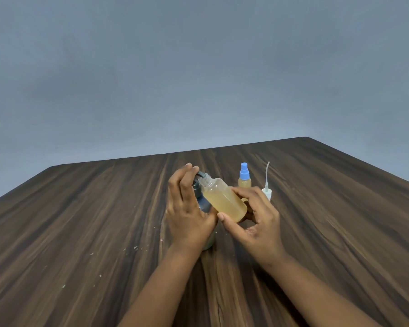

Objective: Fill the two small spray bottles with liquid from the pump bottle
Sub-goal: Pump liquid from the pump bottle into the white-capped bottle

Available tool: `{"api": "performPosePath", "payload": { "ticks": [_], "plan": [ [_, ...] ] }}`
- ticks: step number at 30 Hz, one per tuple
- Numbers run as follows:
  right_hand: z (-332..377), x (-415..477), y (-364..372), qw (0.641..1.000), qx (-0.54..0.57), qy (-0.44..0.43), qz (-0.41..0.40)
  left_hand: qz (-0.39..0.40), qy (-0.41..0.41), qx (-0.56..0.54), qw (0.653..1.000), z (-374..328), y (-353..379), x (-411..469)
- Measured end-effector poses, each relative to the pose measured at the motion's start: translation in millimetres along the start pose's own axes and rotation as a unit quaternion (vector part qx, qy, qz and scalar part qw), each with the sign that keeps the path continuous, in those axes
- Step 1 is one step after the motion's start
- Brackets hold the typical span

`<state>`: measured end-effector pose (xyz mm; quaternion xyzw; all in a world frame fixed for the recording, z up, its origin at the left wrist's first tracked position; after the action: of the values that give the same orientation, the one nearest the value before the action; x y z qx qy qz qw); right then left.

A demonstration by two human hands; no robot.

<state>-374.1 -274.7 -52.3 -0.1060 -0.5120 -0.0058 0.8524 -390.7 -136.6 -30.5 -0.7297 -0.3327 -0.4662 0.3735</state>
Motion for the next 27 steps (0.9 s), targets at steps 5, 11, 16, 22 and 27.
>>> {"api": "performPosePath", "payload": {
  "ticks": [5, 11, 16, 22, 27],
  "plan": [
    [-1.8, 0.6, 0.4, 1.0, -0.005, -0.001, 0.002, -0.004, 0.003, -0.016, 1.0, 0.8, 0.8, 1.7],
    [-2.0, -0.4, -0.8, 1.0, -0.003, 0.0, 0.004, -0.002, -0.009, -0.019, 1.0, 1.4, 2.9, 0.7],
    [-1.0, -0.4, 1.2, 1.0, 0.003, 0.004, 0.005, -0.001, 0.006, -0.016, 1.0, 0.5, 0.2, 0.7],
    [-2.3, 0.2, -0.2, 1.0, -0.013, 0.005, 0.005, 0.007, -0.001, -0.024, 1.0, -0.7, 2.7, 3.2],
    [-2.4, -0.3, -0.4, 1.0, -0.013, 0.006, 0.01, -0.003, -0.01, -0.023, 1.0, -1.2, 1.9, 3.0]
  ]
}}
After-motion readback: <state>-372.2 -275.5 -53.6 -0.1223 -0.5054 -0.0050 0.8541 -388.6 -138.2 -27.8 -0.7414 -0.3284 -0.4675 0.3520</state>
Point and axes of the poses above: each hand's wrist, its own x-axis towards the middle knuckle, its own y-axis out of the palm, z = x × y, the point moved 2 cm from there along x, towards the middle knuckle, and after that the axes turned 2 degrees about z, right-handed, at the moved point
